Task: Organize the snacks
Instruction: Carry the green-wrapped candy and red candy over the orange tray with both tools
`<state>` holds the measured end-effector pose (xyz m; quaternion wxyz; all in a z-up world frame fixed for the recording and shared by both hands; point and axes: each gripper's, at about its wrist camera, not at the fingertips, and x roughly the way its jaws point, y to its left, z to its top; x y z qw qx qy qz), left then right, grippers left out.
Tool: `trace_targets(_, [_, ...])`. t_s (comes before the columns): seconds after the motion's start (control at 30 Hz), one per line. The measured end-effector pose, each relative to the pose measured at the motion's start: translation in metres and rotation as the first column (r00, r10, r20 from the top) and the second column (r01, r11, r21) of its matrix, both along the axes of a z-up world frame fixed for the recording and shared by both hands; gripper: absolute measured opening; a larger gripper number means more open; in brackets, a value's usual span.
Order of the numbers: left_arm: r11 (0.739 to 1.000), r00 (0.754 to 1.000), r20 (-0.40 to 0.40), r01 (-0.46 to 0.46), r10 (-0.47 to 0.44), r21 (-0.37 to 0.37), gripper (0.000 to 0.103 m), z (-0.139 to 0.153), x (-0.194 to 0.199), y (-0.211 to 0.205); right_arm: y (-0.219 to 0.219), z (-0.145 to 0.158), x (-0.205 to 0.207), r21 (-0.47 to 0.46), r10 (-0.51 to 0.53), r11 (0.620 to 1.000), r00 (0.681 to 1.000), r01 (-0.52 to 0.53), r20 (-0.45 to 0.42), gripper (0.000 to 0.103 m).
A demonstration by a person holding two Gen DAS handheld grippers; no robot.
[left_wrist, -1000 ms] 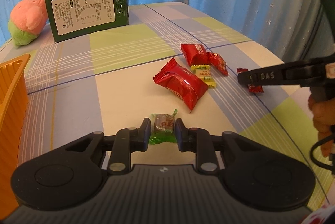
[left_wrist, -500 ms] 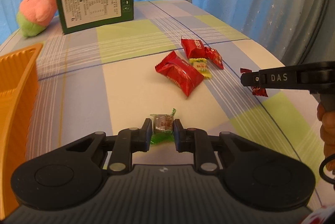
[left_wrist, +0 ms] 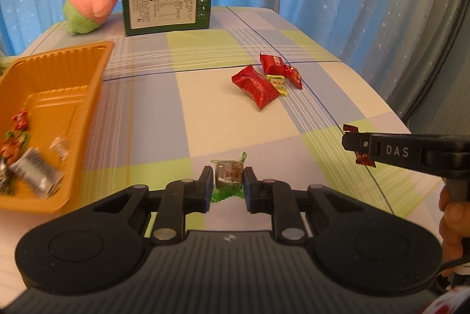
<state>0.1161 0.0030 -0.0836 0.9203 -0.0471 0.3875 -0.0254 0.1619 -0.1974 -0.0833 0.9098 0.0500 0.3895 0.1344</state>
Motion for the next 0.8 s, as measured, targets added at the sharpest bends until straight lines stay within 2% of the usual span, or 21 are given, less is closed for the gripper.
trace_targets(0.33, [1.000,0.999,0.036,-0.028,0.029,-0.007,0.019,0.034,-0.046,0.011,0.012,0.030,-0.056,-0.006,0.038,0.999,0.999,-0.038,0.023,0.025])
trace_targets(0.8, [0.997,0.994,0.075,-0.076,0.076,0.003,0.019,0.069,-0.092,0.033,0.044,0.065,-0.103,-0.005,0.115,0.993,0.990,-0.115,0.078,0.025])
